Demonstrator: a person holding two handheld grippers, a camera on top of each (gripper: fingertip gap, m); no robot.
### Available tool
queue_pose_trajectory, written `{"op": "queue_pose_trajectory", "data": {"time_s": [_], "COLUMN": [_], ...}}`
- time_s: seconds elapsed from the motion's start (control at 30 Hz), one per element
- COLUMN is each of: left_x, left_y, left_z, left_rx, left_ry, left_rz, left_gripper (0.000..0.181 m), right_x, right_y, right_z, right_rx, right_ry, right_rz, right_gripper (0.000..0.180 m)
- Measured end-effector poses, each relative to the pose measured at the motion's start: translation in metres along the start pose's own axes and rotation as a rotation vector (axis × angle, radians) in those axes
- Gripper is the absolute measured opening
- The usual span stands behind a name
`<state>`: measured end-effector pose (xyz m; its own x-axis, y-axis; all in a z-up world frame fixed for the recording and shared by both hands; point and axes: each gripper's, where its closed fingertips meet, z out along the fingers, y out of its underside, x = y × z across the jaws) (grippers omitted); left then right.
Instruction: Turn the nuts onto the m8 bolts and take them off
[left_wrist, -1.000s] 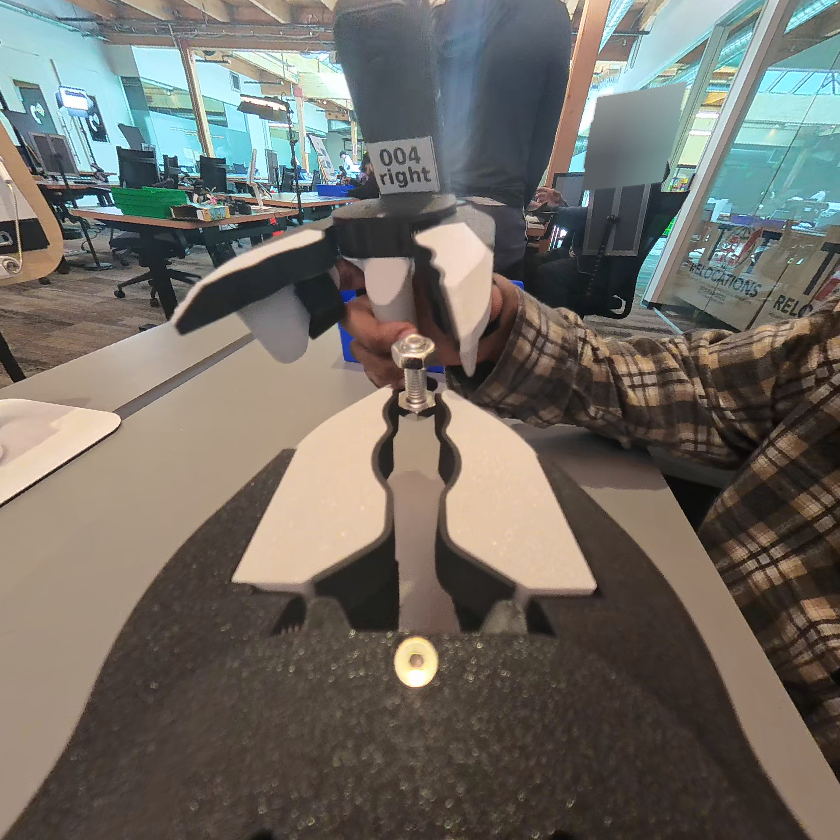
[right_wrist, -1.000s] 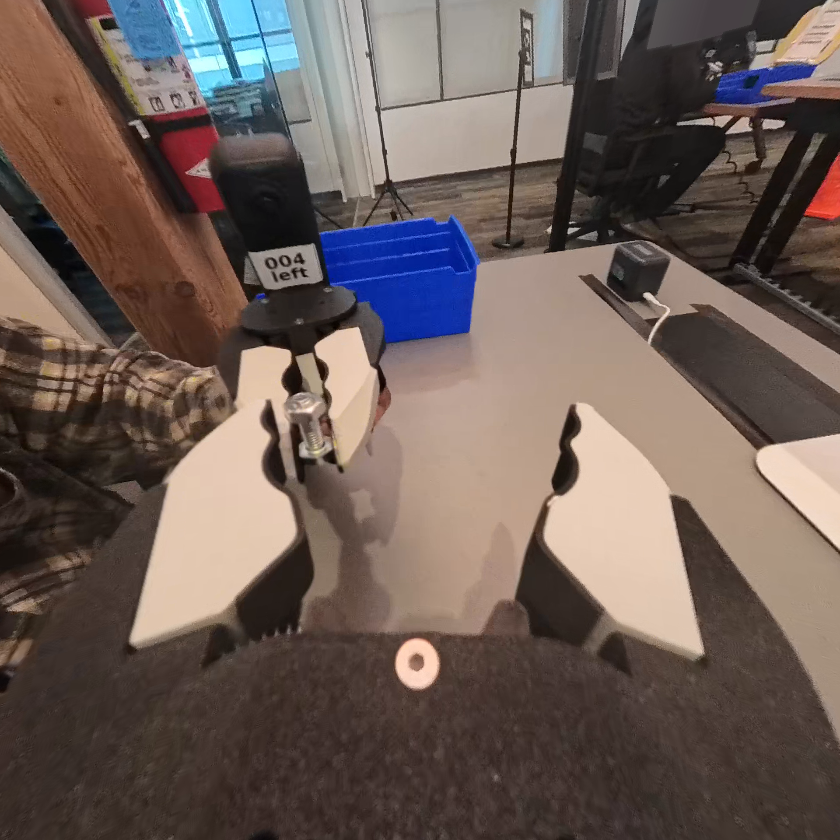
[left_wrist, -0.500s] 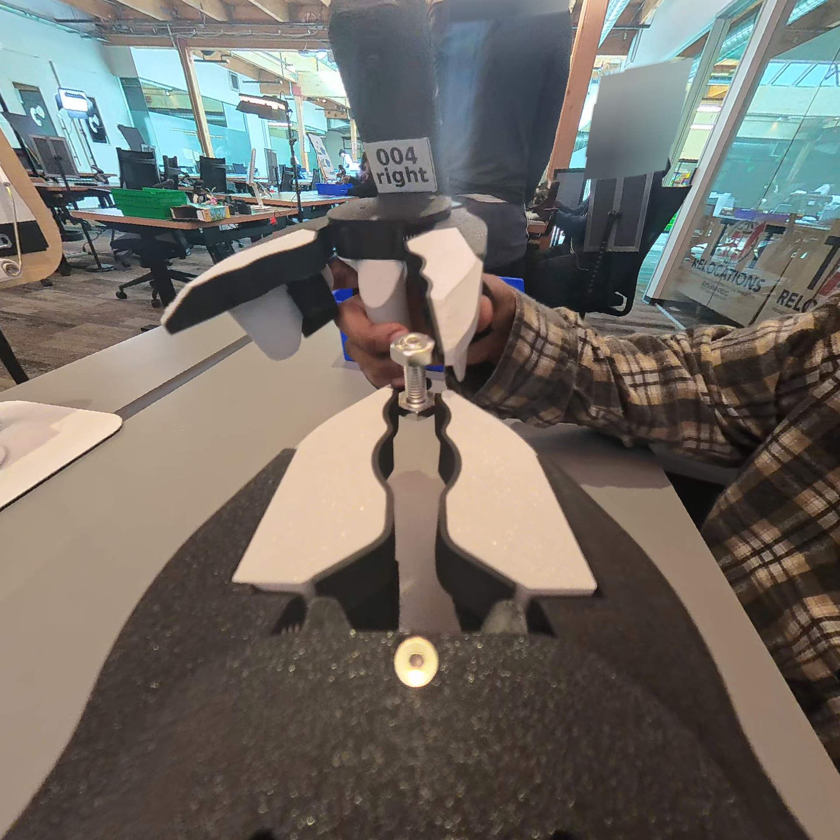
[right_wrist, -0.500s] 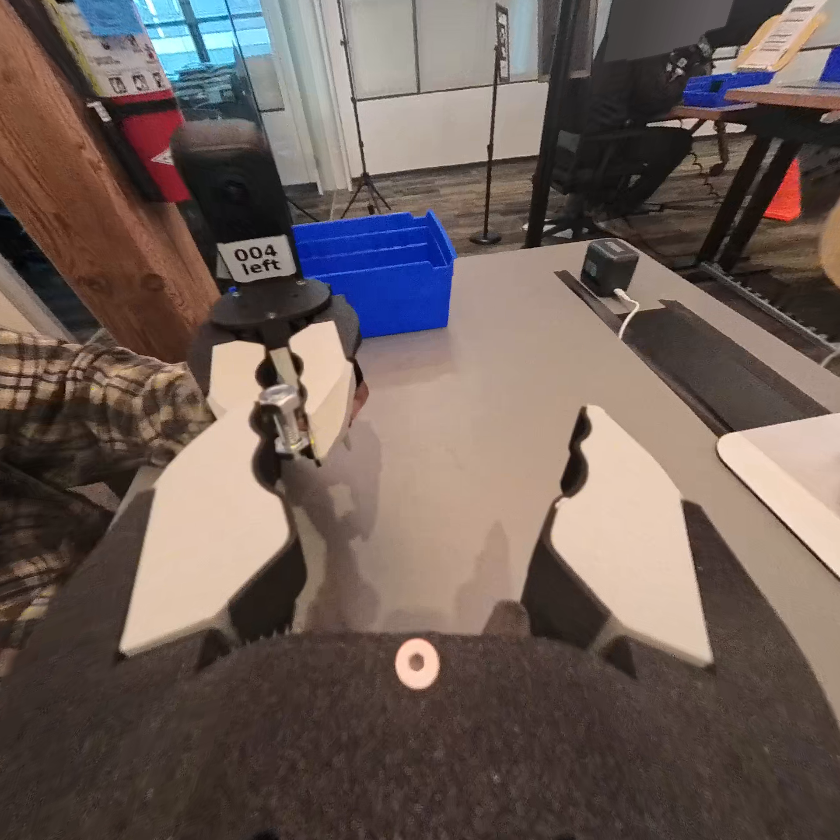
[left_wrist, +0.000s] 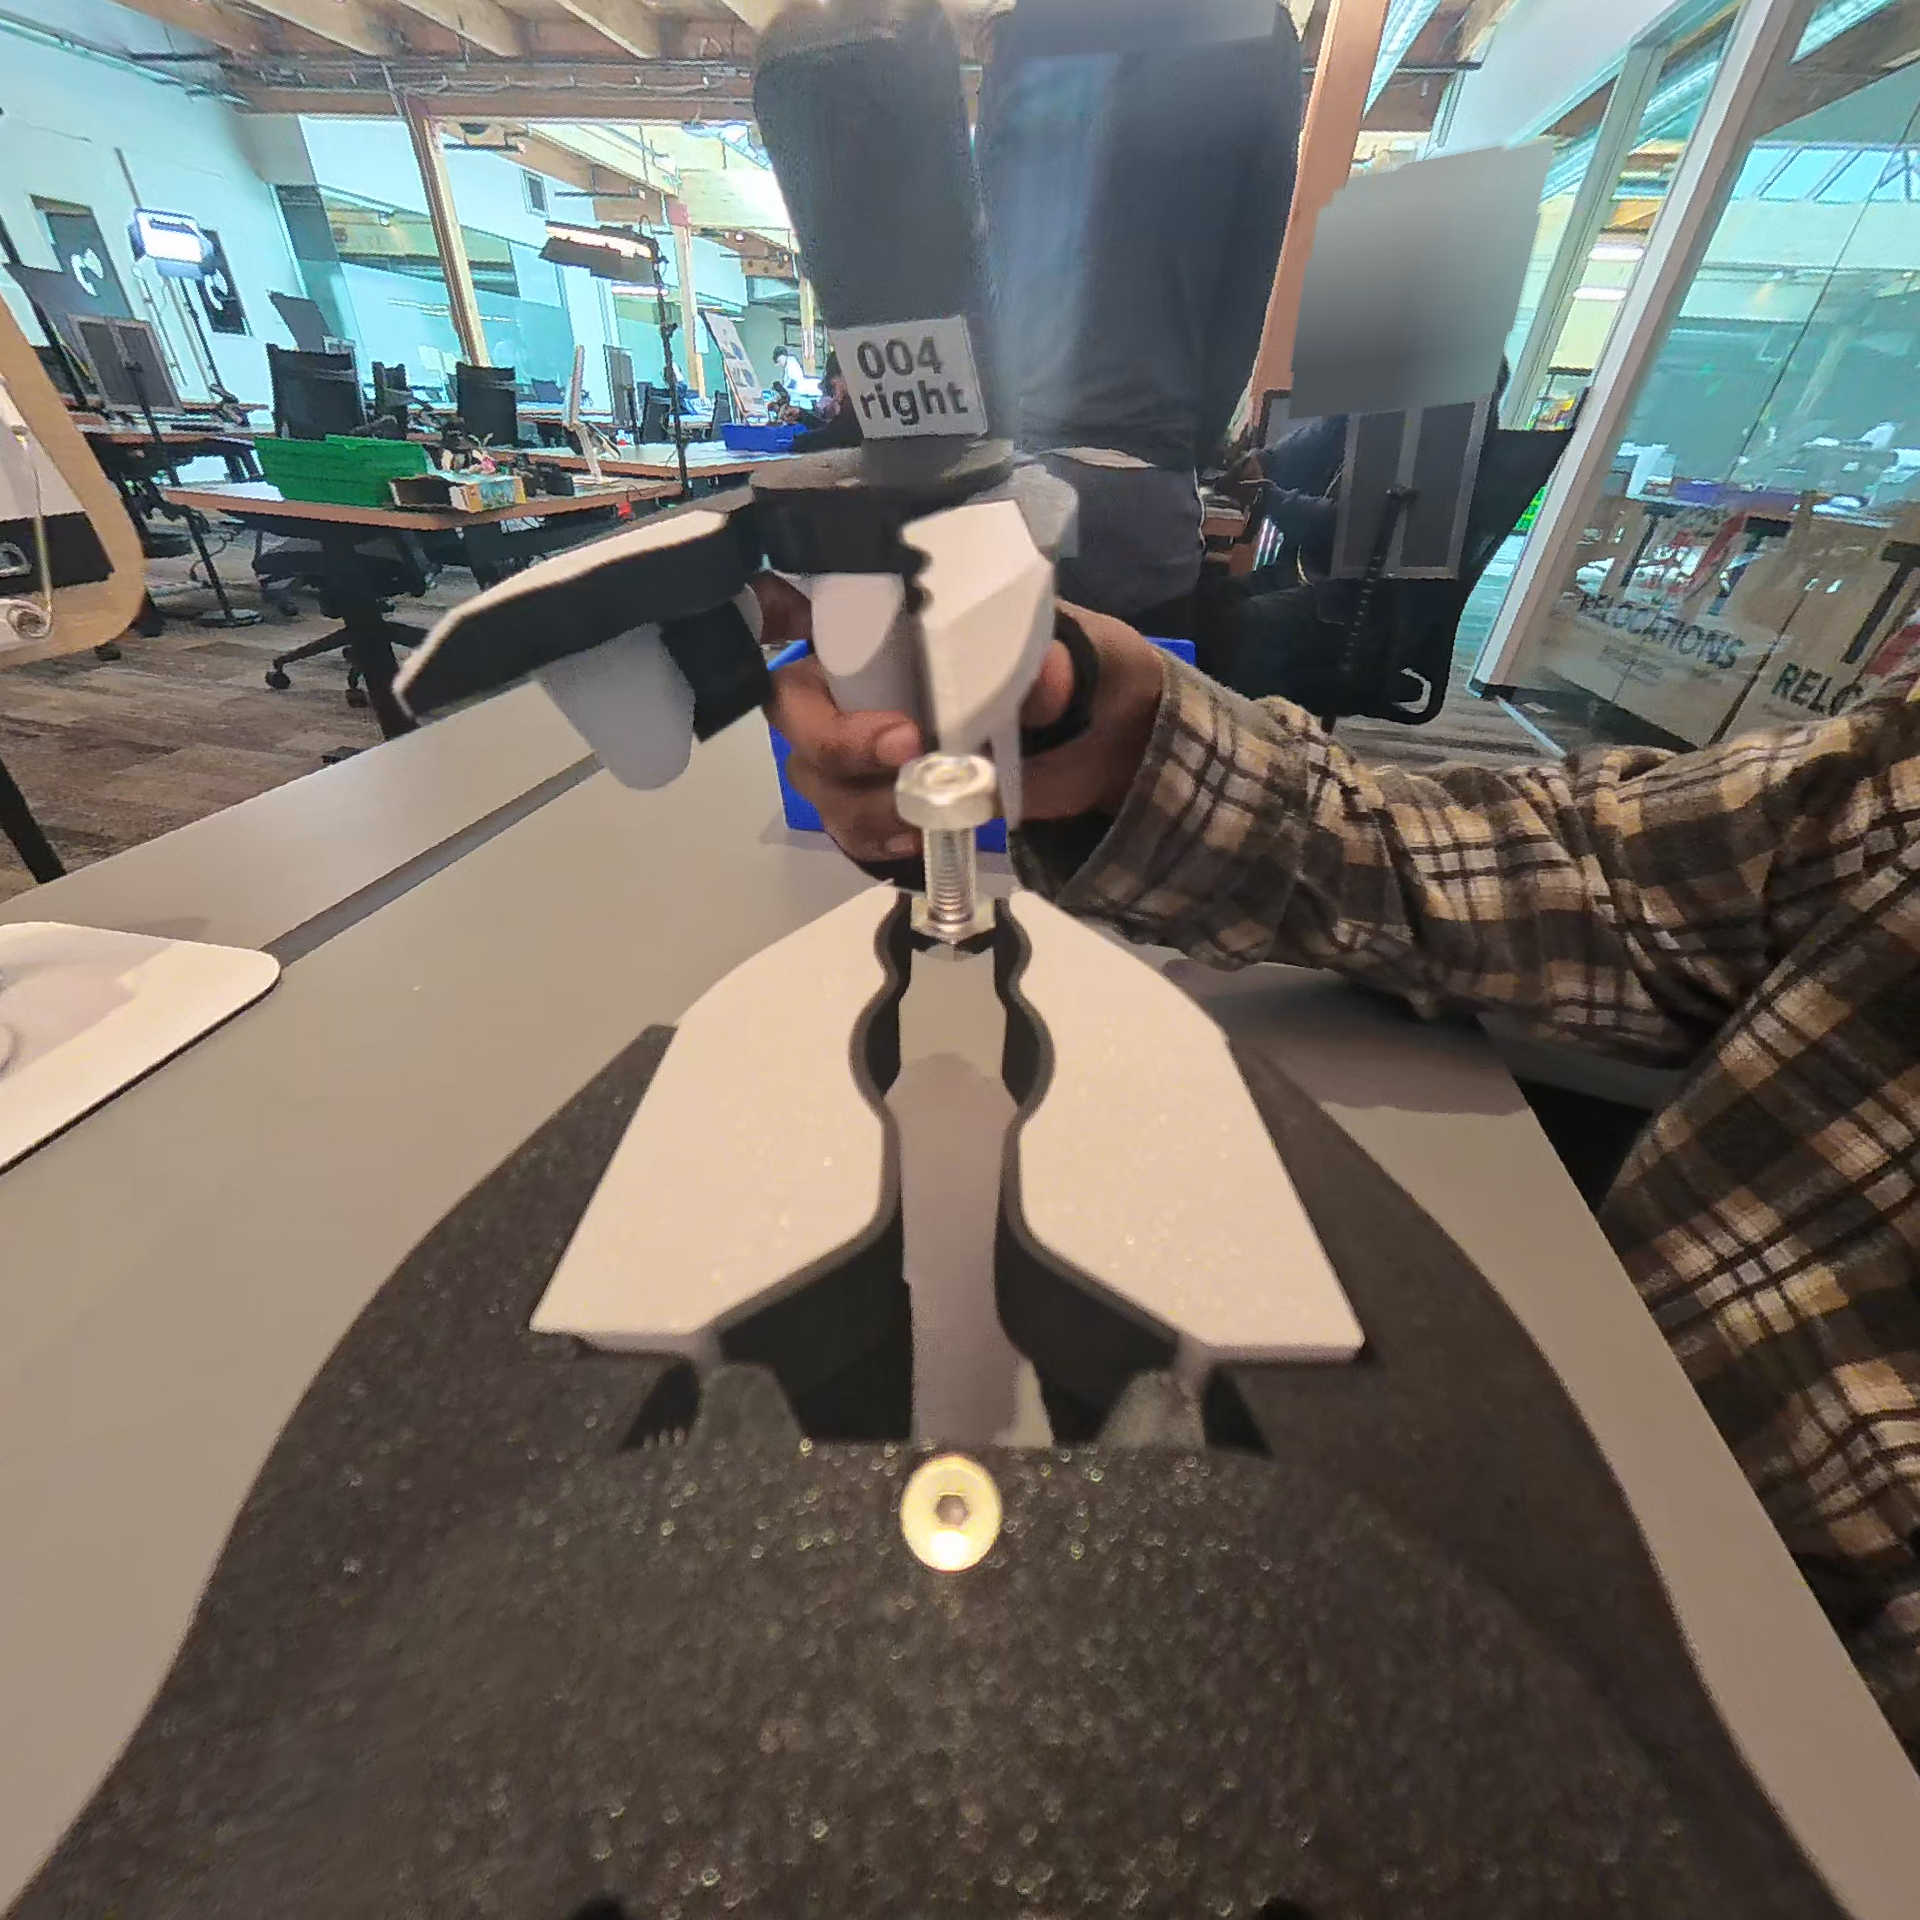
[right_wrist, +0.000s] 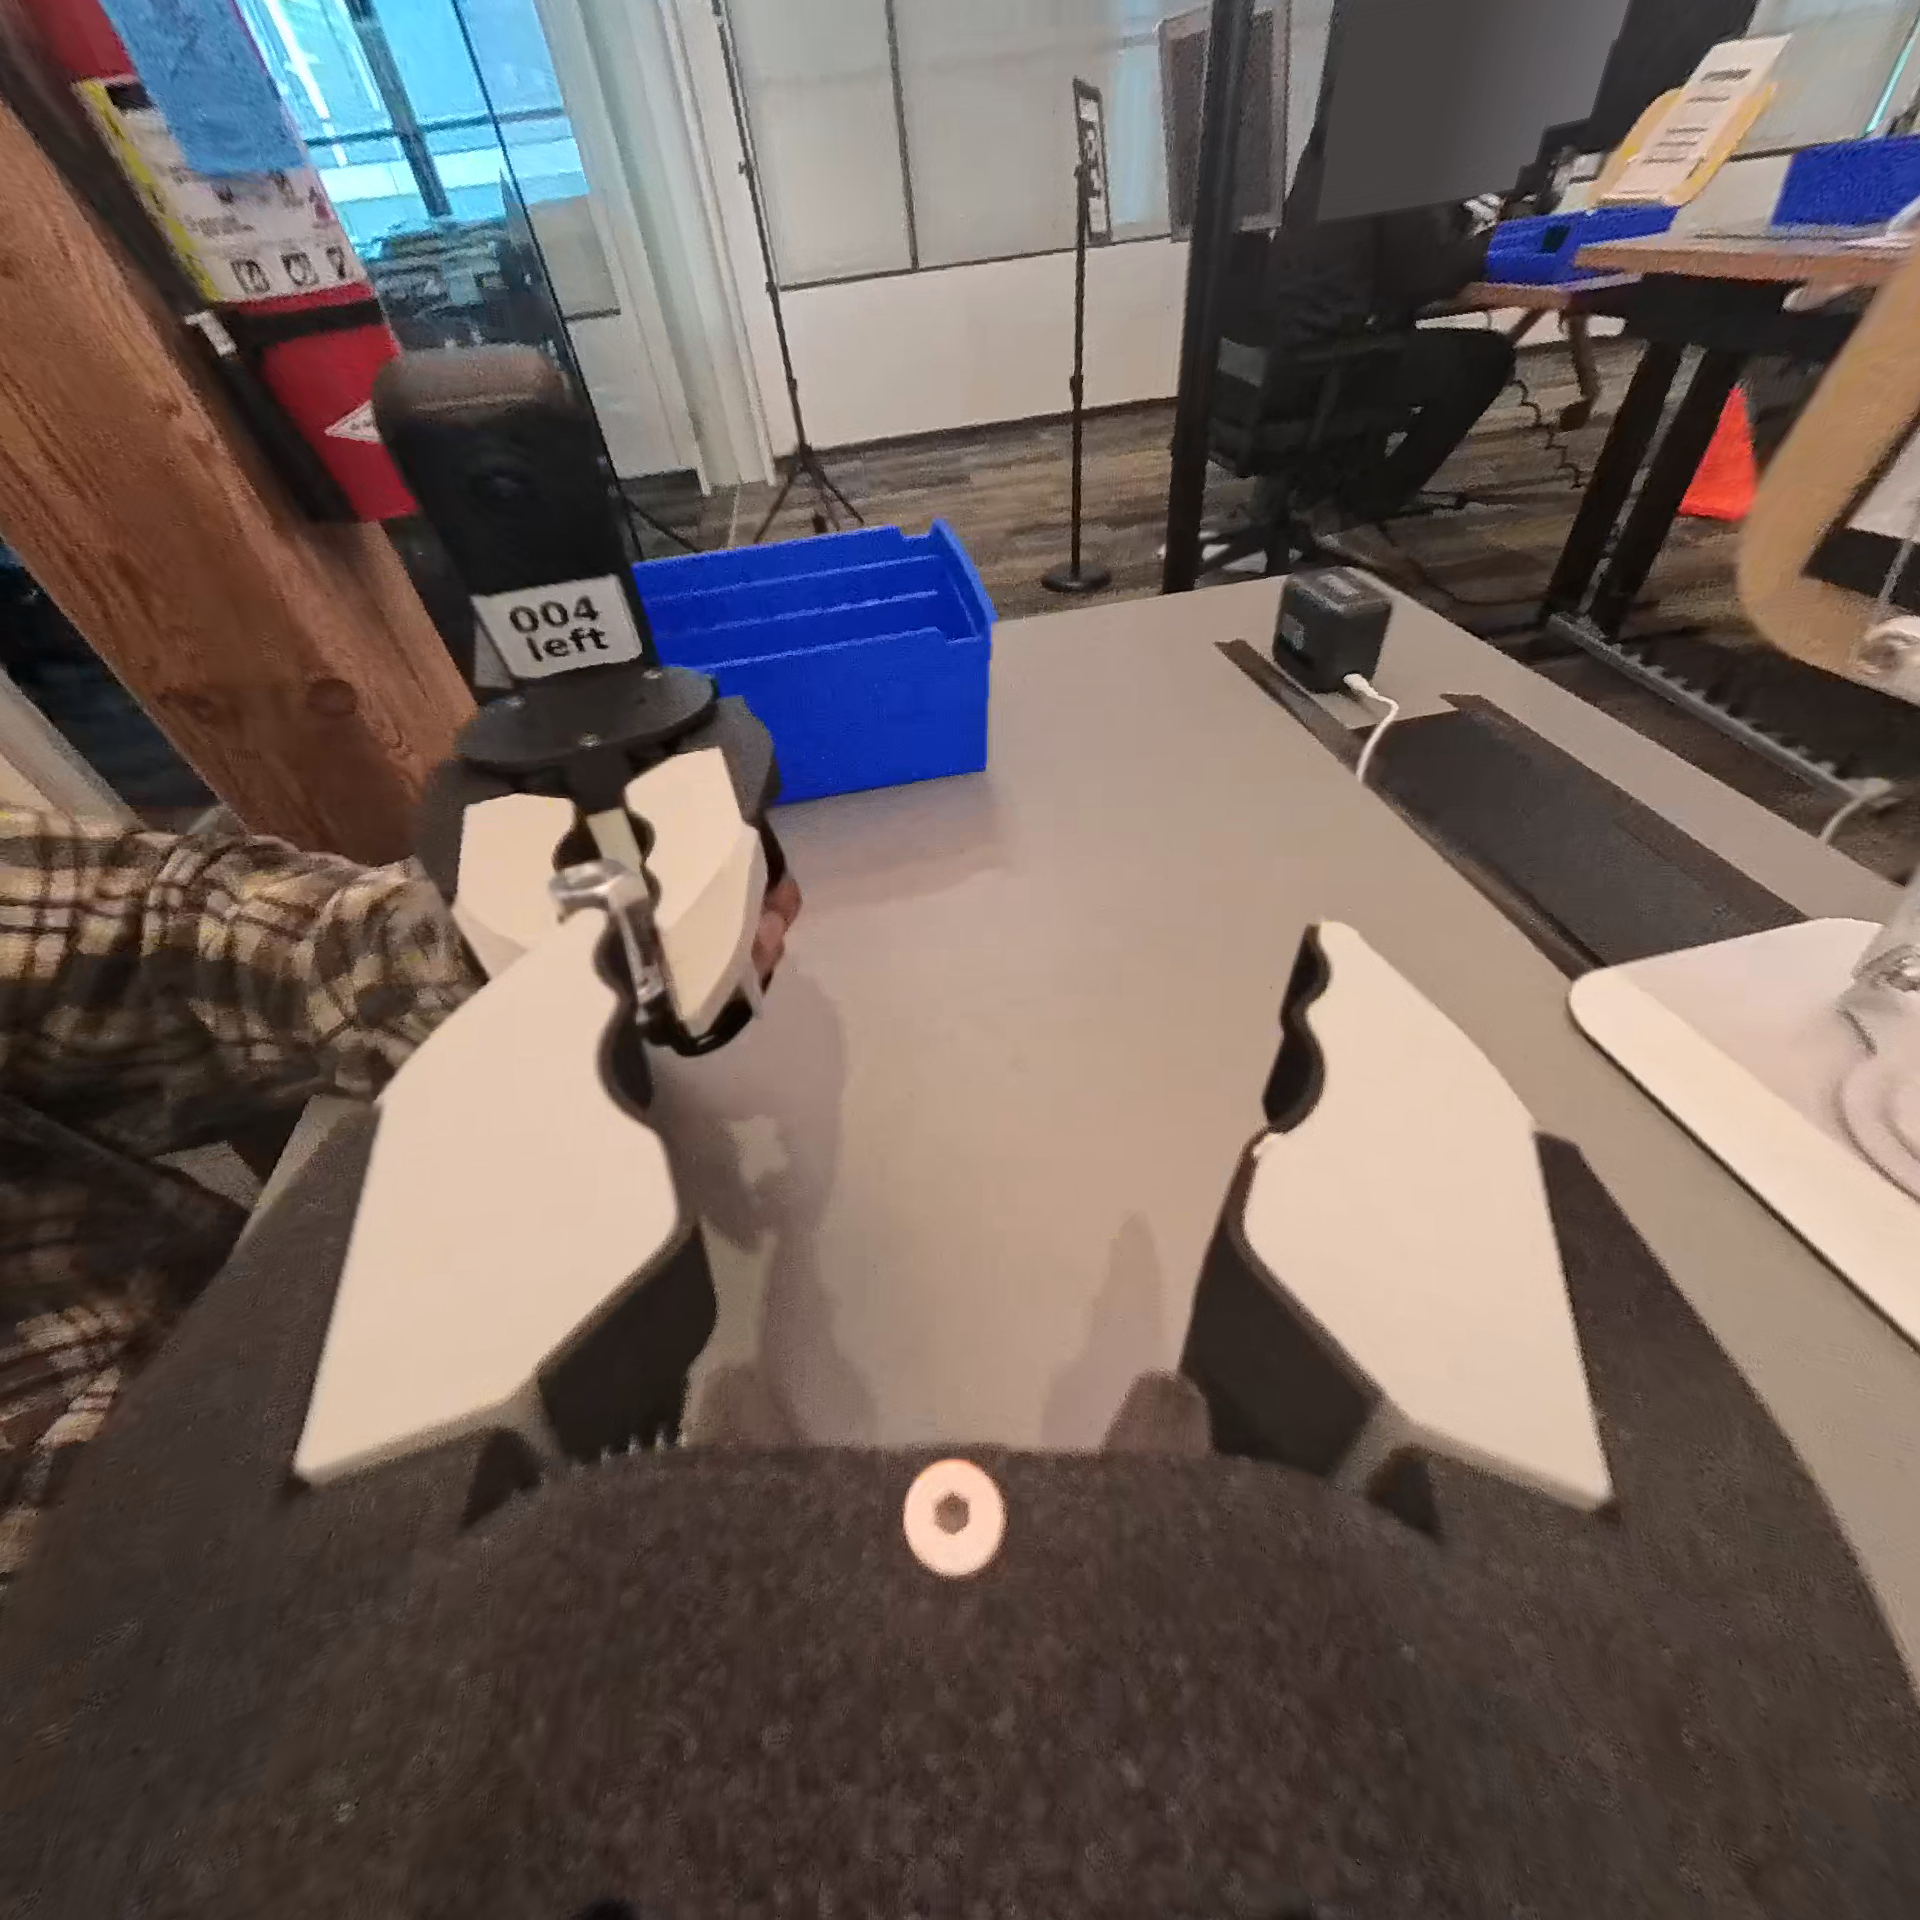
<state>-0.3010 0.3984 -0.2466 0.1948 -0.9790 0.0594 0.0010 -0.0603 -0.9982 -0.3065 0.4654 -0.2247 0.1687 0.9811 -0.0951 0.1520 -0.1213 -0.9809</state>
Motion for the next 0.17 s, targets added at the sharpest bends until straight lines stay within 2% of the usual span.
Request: {"op": "queue_pose_trajectory", "data": {"time_s": [0.17], "left_x": [0.001], "left_y": [0.002], "left_z": [0.002], "left_rx": [-0.009], "left_ry": [0.003], "left_rz": [0.002], "left_gripper": [0.014], "right_x": [-0.012], "right_y": [-0.006], "right_z": [0.0], "right_rx": [0.016], "right_ry": [-0.046], "right_rz": [-0.015], "right_gripper": [0.116]}}
